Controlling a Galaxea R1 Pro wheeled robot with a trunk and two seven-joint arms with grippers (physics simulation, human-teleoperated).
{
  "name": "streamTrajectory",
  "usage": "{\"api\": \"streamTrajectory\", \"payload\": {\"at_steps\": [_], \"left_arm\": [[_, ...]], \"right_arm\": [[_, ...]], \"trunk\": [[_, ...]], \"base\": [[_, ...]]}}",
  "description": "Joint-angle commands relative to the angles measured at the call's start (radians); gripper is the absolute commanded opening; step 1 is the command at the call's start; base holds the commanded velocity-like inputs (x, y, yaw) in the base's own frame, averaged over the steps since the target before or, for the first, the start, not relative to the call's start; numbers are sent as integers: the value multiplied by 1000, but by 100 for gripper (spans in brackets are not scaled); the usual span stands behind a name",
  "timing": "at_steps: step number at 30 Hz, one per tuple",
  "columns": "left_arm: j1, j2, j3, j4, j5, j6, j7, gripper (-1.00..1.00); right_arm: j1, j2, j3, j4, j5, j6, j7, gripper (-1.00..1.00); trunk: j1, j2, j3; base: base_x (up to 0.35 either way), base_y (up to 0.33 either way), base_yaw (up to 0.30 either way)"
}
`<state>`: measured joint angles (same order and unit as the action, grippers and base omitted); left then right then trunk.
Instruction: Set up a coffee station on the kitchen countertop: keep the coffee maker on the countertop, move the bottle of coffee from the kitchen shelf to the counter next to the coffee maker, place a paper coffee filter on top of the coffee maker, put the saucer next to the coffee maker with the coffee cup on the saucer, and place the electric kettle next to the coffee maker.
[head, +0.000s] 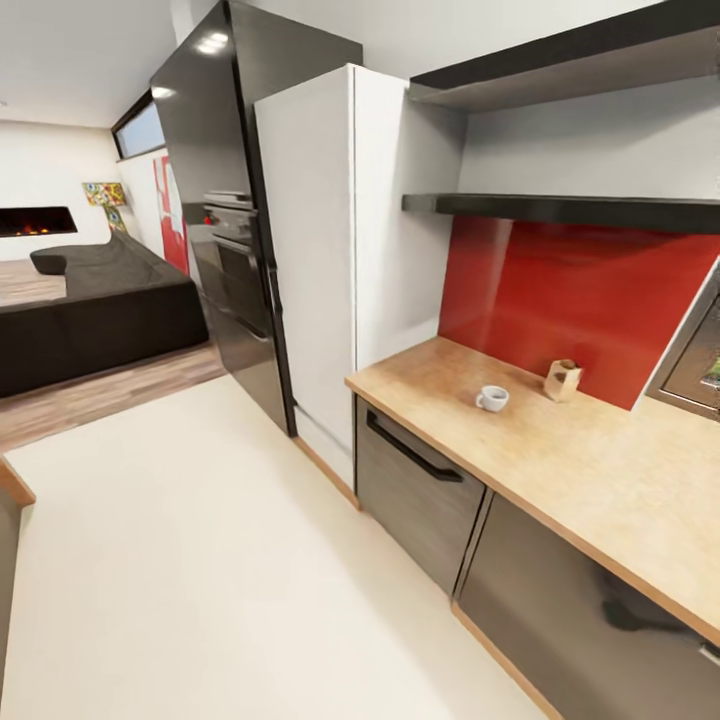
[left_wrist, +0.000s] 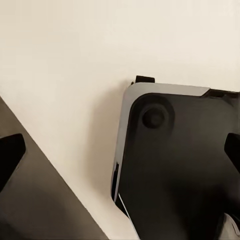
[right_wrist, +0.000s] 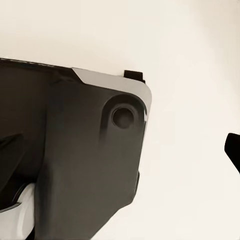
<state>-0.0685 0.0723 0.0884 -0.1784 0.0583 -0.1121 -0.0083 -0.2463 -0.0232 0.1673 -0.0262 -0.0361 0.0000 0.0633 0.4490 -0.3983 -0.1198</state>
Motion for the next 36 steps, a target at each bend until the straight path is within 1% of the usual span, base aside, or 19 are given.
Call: {"api": "streamTrajectory", "payload": {"at_steps": [1,36], "left_arm": [[-1,0,2,1,6,-3,-1,100],[-1,0,2,1,6,-3,-1,100]], "right_arm": [[-1,0,6,0,-4,0,3,100],[-1,-1,6,0,-4,0,3,100]], "trunk": [[1,-2,-1],[1,-2,33]], "base": [[283,232,-230],[280,235,-250]]}}
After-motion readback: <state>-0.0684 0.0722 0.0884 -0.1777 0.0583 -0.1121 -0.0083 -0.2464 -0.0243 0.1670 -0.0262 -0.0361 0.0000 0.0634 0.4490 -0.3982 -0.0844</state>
